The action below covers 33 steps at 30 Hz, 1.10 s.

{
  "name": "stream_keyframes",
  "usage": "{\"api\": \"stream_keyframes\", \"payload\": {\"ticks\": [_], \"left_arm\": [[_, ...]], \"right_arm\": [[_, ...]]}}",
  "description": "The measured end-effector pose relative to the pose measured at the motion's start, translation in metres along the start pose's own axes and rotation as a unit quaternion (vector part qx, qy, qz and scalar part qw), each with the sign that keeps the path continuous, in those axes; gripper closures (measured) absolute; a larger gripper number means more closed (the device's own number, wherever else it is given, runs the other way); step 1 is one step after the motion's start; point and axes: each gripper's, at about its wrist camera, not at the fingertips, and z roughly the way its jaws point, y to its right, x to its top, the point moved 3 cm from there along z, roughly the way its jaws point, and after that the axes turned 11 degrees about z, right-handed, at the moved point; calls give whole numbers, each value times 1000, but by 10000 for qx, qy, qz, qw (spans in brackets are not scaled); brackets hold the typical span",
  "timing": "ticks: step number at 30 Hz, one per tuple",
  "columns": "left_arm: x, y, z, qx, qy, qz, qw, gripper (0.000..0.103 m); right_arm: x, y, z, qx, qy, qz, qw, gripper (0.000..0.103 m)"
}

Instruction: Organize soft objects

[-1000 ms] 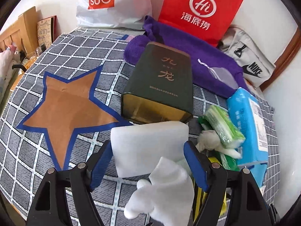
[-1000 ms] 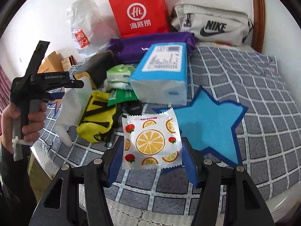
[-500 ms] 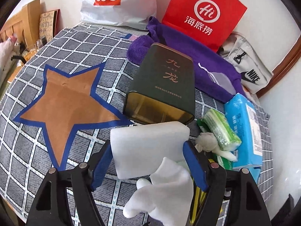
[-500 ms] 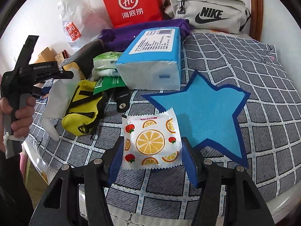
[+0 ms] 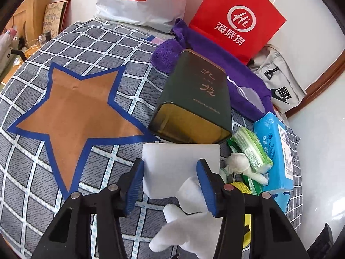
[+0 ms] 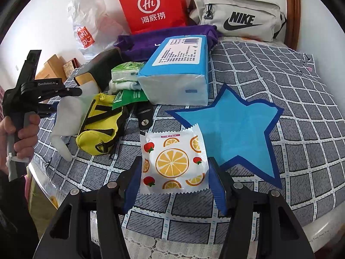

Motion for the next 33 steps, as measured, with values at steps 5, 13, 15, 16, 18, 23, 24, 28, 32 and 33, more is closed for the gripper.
{"api": "stream_keyframes", "payload": {"ticks": [5, 13, 15, 16, 18, 23, 24, 28, 32, 33], "left_arm": [[-2, -8, -9, -206, 136, -91, 9997, 71], [-6, -13, -36, -369, 334, -2, 9988, 76], [-6, -14, -44, -380, 404, -7, 9985, 76], [-6, -15, -50, -369, 443, 6, 9983, 76], [-5, -17, -56, -345, 489, 29, 9982, 76], [-2, -22, -74, -269, 623, 14, 9977, 76], [-1, -23, -76, -248, 638, -11, 9977, 76], [2, -26, -83, -191, 731, -69, 9971, 76], [6, -28, -90, -208, 828, -108, 9963, 76], [7, -28, -92, -213, 837, -116, 9962, 76]], "right_arm": [[0, 1, -4, -66, -6, 10, 10000, 45], [9, -6, -16, -98, 141, -64, 9998, 45], [10, -8, -18, -74, 162, -86, 9998, 45], [11, -9, -20, -67, 178, -94, 9998, 45], [12, -13, -23, -53, 215, -123, 9997, 45], [14, -18, -29, -50, 290, -149, 9995, 45], [15, -18, -31, -43, 314, -147, 9994, 45], [22, -21, -39, 12, 414, -159, 9990, 45], [30, -23, -46, 1, 536, -191, 9984, 45], [32, -23, -47, 2, 541, -190, 9984, 45]]}}
